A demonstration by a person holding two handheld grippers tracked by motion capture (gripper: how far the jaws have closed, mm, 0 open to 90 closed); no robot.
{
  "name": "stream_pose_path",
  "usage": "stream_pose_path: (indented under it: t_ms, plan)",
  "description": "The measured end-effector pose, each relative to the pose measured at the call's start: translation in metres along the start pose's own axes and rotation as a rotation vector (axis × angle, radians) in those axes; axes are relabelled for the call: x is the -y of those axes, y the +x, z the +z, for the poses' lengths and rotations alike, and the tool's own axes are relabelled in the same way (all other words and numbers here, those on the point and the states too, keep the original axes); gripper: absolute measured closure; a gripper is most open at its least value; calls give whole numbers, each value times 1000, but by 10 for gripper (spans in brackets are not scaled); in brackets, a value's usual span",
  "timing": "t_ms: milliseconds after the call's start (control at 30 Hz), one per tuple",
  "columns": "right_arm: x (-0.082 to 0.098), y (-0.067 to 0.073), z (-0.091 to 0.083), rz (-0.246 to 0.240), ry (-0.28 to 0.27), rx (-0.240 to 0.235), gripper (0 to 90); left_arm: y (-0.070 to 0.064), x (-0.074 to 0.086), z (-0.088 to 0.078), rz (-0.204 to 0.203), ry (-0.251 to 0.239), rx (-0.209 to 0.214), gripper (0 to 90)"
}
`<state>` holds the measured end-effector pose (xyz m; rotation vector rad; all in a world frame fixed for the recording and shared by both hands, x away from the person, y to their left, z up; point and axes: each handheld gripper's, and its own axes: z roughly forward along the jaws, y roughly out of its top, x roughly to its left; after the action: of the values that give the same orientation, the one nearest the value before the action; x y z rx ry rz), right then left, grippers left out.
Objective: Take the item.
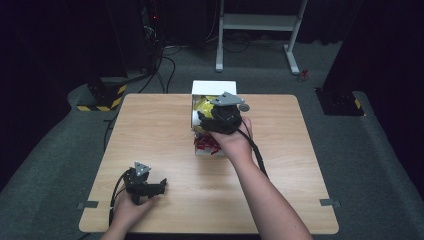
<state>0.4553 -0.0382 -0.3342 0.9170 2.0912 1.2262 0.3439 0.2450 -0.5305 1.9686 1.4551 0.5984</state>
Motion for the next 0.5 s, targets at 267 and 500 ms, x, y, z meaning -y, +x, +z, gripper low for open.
stream_pose_path:
  t_ms: [267,500]
  plan:
    - [1,-1,0,-3,3,7,377,0,0,0,0,0,0,3]
    - [0,-2,-3,10,-10,-7,380,0,0,0,0,0,0,3]
